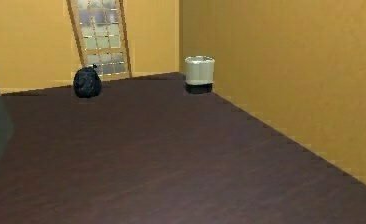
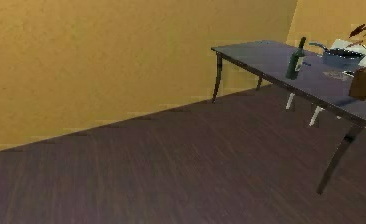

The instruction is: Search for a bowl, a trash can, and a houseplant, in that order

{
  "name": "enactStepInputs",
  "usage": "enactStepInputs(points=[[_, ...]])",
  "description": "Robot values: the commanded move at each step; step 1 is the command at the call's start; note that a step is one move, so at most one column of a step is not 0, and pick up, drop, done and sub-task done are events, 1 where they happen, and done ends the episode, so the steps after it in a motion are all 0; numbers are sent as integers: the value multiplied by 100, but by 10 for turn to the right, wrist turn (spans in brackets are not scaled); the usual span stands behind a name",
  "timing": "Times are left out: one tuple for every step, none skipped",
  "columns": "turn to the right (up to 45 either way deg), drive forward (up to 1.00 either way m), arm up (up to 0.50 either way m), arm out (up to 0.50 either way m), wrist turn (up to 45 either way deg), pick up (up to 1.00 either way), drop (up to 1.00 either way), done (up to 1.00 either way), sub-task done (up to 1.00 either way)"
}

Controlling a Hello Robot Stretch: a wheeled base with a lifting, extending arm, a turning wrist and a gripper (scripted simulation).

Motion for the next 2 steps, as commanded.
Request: enactStepInputs(points=[[30, 0, 0, 0, 0, 0, 0, 0, 0], [0, 100, 0, 0, 0, 0, 0, 0, 0]])
